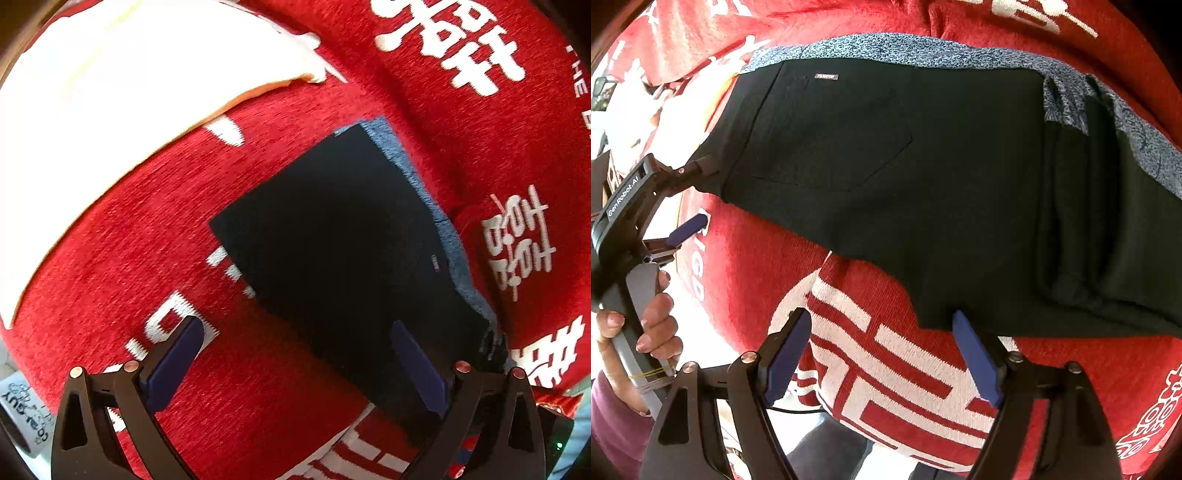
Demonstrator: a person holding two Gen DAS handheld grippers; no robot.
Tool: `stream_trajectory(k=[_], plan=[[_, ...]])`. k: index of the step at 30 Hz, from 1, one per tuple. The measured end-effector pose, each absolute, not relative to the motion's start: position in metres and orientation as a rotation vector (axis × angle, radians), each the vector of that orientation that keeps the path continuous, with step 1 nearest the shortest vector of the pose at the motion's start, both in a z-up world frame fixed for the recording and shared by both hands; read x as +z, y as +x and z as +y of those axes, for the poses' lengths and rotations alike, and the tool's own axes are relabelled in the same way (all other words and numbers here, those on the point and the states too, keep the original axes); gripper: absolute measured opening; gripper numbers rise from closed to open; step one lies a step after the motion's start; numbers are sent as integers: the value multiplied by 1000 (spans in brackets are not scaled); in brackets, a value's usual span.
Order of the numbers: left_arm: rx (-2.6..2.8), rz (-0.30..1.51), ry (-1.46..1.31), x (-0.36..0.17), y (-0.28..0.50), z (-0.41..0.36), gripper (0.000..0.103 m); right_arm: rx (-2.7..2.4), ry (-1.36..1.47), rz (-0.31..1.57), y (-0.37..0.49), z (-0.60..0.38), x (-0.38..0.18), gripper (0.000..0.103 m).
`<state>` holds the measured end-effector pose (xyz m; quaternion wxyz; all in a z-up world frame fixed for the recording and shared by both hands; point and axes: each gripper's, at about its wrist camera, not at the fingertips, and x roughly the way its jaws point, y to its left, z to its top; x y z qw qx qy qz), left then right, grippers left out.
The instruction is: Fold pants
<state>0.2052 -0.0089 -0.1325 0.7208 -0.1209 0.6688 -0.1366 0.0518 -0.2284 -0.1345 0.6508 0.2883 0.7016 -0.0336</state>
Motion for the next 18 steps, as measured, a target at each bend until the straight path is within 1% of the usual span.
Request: stream_trajectory(k=[7,12,16,18], plan=[[-434,1485,-455,-137,212,-12,102,-80,646,1594,52,-226,-135,84],[-443,1468,-510,-145,215,-18,102,-82,638,1596,52,-224,-136,85],[-453,1468,-558,-140,221,-24,102,-81,635,1597,52,-222,-136,85],[-496,1439,-584,-129,222,-26,102,-81,637,1598,52,-221,-136,85]])
